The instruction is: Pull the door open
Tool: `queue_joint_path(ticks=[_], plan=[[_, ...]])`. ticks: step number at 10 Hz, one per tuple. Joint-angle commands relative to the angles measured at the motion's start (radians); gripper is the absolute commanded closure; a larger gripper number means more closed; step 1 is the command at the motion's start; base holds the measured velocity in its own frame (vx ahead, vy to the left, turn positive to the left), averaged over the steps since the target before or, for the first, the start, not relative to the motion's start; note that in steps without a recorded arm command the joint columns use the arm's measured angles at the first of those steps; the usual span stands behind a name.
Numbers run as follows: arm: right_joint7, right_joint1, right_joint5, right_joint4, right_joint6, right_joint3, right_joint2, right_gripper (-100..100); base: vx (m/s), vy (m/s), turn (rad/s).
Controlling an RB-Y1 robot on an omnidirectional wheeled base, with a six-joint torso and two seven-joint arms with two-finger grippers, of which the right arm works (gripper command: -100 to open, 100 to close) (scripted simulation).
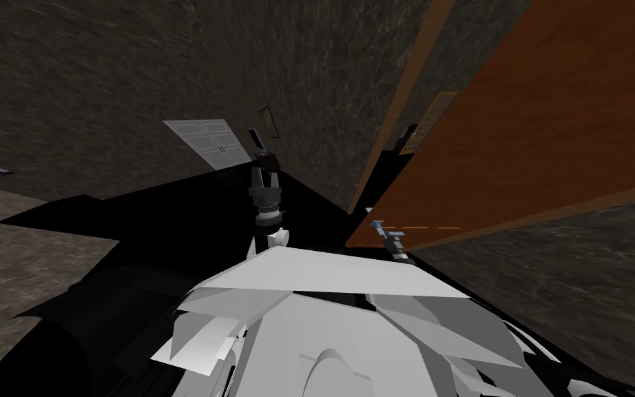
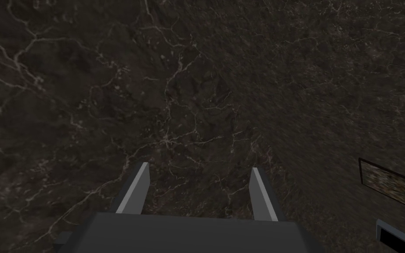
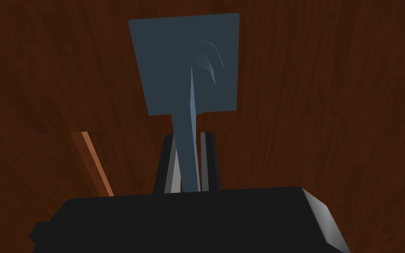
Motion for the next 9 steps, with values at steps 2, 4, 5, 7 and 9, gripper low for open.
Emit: queue_joint_path(ticks=[2,4,5,7,9], plan=[[-0.009,0.006,-0.002,0.033,-0.044,-0.002,-0.009,100,-0.104,-0.046,0.178],[-0.009,0.006,-0.002,0.033,-0.044,-0.002,-0.009,100,-0.089,-0.04,0.029],[-0.014,0.014,-0.003,0.044,-0.064,-0.003,-0.016,100,-0.128,-0.036,0.149],[-0.013,0.017,-0.002,0.043,-0.065,-0.003,-0.016,100,-0.105,-0.04,0.127],[-0.014,0.024,-0.002,0.05,-0.08,-0.003,-0.018,100,-0.175,-0.085,0.163]])
